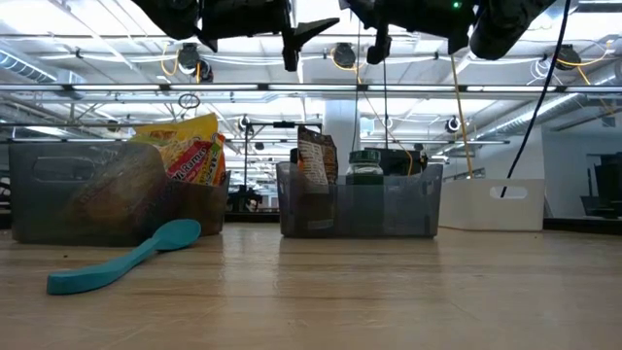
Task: Pick & Place Food Item
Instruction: Put the blue spoon into the white bin
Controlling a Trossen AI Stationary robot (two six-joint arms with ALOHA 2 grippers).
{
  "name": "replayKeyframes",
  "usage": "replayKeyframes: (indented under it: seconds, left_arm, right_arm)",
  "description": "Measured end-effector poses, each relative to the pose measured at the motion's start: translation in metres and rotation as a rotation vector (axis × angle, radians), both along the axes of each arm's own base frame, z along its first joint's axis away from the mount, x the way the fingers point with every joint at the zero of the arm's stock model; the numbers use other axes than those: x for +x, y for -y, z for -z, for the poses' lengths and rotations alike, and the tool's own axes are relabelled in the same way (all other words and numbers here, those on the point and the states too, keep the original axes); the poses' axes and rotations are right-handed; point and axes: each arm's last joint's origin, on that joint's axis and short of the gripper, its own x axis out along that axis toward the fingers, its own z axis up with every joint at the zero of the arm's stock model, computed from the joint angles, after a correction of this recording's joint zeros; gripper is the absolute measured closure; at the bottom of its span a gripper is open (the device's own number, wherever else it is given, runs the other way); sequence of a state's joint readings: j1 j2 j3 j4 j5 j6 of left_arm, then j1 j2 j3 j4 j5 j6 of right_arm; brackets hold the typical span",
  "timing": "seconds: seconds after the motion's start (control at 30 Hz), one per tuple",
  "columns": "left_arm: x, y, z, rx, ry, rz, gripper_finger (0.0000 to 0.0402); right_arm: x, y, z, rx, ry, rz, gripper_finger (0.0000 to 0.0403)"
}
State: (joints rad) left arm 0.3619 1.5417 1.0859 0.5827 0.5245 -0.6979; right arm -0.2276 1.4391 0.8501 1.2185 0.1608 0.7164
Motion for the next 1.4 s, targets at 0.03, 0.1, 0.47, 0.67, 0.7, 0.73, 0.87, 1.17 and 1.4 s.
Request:
replayKeyframes:
  seconds: [0.03,0.1,0.47,0.67,0.7,0.73,0.87,1.17,1.4]
  left_arm:
    - [0.0002,0.0008,-0.0002,0.001,0.001,0.002,0.0174]
    - [0.0003,0.0012,0.0,0.003,-0.001,0.003,0.0178]
    - [0.0005,0.0003,0.0006,-0.025,-0.009,-0.026,0.0216]
    - [0.0008,0.0002,0.0027,-0.032,-0.03,-0.028,0.0243]
    - [0.0008,0.0001,0.0031,-0.034,-0.034,-0.031,0.0248]
    - [0.0008,0.0,0.0034,-0.035,-0.037,-0.032,0.0254]
    - [0.0008,-0.0001,0.0035,-0.035,-0.038,-0.033,0.0278]
    - [0.001,-0.0002,0.0047,-0.032,-0.049,-0.041,0.0331]
    - [0.001,-0.0003,0.0051,-0.008,-0.049,-0.043,0.0392]
  right_arm:
    - [0.0001,0.0,0.0002,-0.001,-0.002,0.001,0.0403]
    - [0.0002,0.0001,0.0003,0.0,-0.004,0.002,0.0403]
    - [0.0021,0.0005,0.0036,0.012,-0.041,-0.001,0.0403]
    - [0.002,0.0005,0.0035,0.013,-0.039,-0.002,0.0403]
    - [0.002,0.0005,0.0035,0.013,-0.039,-0.003,0.0403]
    - [0.0022,0.0005,0.0039,0.014,-0.044,-0.003,0.0403]
    - [0.0032,0.0007,0.0058,0.019,-0.065,-0.003,0.0403]
    - [0.0036,0.0008,0.0067,0.033,-0.071,-0.01,0.0403]
    - [0.0038,0.0008,0.007,0.042,-0.072,-0.016,0.0403]
